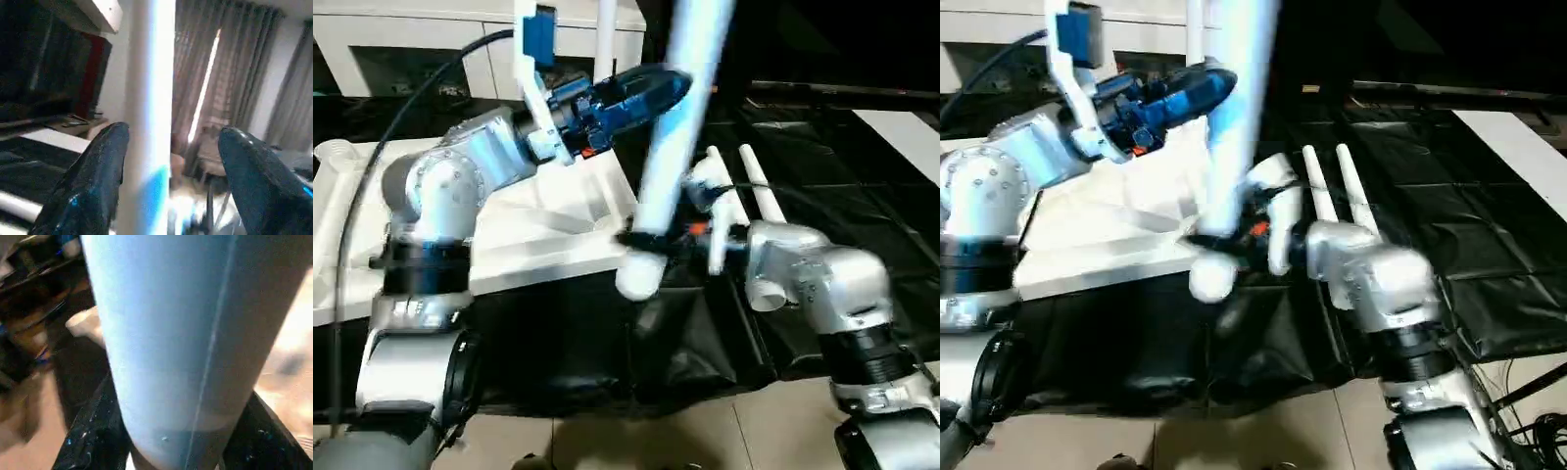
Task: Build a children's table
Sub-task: Insert table leg to table base
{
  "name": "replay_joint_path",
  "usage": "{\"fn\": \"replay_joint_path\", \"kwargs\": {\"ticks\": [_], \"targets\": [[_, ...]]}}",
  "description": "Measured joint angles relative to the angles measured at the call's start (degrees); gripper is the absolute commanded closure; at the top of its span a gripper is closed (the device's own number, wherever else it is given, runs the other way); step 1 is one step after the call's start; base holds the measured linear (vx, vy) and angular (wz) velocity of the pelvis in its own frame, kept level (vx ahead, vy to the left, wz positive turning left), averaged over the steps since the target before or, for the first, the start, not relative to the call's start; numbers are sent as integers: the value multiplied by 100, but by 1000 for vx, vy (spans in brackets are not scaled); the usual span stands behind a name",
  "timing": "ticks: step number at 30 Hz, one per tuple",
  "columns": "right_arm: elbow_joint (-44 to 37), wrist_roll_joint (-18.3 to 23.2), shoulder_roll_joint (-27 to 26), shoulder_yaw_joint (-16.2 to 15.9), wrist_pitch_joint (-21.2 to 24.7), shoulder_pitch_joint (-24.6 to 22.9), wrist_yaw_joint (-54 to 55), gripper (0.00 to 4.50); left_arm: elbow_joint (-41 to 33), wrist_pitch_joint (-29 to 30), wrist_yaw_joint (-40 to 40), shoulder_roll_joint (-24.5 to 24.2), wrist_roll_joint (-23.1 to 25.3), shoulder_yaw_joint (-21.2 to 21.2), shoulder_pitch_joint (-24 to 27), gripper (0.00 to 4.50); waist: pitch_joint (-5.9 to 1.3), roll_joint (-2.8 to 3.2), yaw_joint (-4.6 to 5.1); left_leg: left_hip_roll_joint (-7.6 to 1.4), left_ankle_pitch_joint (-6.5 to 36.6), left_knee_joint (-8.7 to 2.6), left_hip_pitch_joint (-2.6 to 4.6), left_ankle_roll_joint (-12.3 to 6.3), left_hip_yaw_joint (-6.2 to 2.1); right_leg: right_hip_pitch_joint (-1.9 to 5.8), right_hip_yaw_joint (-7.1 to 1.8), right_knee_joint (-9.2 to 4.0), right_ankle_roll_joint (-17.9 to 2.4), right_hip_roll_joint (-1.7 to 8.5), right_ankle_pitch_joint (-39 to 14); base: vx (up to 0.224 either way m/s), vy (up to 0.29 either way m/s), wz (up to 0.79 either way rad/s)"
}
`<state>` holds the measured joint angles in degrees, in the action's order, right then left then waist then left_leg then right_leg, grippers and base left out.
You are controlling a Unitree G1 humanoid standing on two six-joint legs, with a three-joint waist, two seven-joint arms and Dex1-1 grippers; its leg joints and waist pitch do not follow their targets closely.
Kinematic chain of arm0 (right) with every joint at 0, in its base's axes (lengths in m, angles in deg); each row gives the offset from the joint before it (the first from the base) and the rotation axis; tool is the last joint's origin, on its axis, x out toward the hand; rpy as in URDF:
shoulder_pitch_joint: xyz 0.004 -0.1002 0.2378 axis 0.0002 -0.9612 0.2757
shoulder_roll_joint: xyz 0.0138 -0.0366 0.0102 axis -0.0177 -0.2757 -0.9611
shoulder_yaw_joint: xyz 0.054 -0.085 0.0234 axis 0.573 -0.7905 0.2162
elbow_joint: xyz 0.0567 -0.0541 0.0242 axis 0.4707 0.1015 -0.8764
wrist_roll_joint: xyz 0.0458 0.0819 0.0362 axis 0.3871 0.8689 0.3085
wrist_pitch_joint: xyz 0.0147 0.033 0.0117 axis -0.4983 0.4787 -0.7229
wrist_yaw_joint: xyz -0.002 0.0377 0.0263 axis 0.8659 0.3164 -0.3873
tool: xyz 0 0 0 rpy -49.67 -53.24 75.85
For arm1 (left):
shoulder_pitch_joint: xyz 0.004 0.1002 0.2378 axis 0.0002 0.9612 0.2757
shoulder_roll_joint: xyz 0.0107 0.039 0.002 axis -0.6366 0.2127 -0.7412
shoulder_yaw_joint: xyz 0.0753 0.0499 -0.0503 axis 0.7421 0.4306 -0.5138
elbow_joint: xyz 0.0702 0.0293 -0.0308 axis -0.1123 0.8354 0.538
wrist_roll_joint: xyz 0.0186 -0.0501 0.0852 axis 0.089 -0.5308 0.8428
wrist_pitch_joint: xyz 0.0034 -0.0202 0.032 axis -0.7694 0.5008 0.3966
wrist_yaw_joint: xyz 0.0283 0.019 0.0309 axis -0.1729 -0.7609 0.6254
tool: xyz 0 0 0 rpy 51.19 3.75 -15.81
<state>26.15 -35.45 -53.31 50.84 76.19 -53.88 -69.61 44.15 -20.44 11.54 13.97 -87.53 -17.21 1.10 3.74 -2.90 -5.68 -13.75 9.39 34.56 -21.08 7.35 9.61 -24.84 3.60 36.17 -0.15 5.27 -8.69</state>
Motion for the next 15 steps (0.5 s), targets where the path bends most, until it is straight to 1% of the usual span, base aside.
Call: {"fn": "replay_joint_path", "kwargs": {"ticks": [1, 3, 5, 6, 7, 9, 10, 12, 13, 15], "targets": [[-21, 24, 69, 132, 3, -21, 42, 264, -35, 0, 2, -21, 16, -1, 137, 112, 0, 1, -3, -2, -2, -1, 1, 4, -3, 0, 2, 1, 0, -2, 0, 0, 0, 0], [-122, 80, 87, 250, 2, -97, 101, 264, -163, -25, 84, -13, 58, 0, 330, 112, -2, 7, -9, -3, -3, -1, 2, 6, -6, 0, 3, 4, 0, -3, 1, 0, 0, 0], [-235, 93, 70, 250, -14, -167, 151, 264, -290, -182, 322, 17, 184, -3, 460, 112, -3, 26, -7, -3, -4, 0, 2, 7, -6, 1, 3, 4, -3, -3, 4, 0, 0, 0], [-274, 86, 53, 250, -32, -183, 221, 264, -346, -352, 533, 53, 345, -11, 513, 112, -7, 40, -6, -2, -4, 1, 2, 7, -6, 1, 2, 2, -4, -3, 5, 0, 0, 0], [-375, -45, 32, 237, -165, -239, 370, 264, -419, -600, 948, 151, 584, -80, 606, 112, -19, 63, 1, -2, -4, 1, 2, 7, -6, 3, 3, -1, -3, -3, 5, 0, 0, 0], [-519, -443, -100, 197, -635, -379, 829, 264, -603, -968, 1720, 263, 1026, -256, 908, 112, -33, 88, 29, -2, -4, -4, 2, 7, -6, 12, 2, 0, 2, -3, 3, 0, 0, 0], [-527, -750, -207, 161, -981, -441, 1184, 264, -758, -1134, 2113, 244, 1349, -287, 1159, 112, -35, 91, 62, -3, -8, -11, 1, 13, -7, 11, 4, 0, 10, -5, -1, 0, 0, 0], [-540, -1227, -391, 160, -1533, -522, 1783, 264, -1069, -1355, 2604, 251, 1865, -238, 1631, 112, -35, 92, 85, -7, -15, -14, 1, 26, -12, 2, 6, -1, 39, -10, -17, 0, 0, 0], [-574, -1430, -442, 152, -1790, -559, 2042, 264, -1208, -1459, 2841, 277, 2128, -170, 1910, 112, -35, 92, 80, -8, -17, -15, 3, 30, -15, -4, 9, -2, 41, -11, -17, 0, 0, 0], [-720, -1586, -538, 135, -1965, -630, 2338, 264, -1492, -1635, 3199, 442, 2453, -157, 2364, 112, -35, 92, 76, -8, -17, -14, 0, 30, -16, -6, 7, -5, 42, -11, -17, 0, 0, 0]]}}
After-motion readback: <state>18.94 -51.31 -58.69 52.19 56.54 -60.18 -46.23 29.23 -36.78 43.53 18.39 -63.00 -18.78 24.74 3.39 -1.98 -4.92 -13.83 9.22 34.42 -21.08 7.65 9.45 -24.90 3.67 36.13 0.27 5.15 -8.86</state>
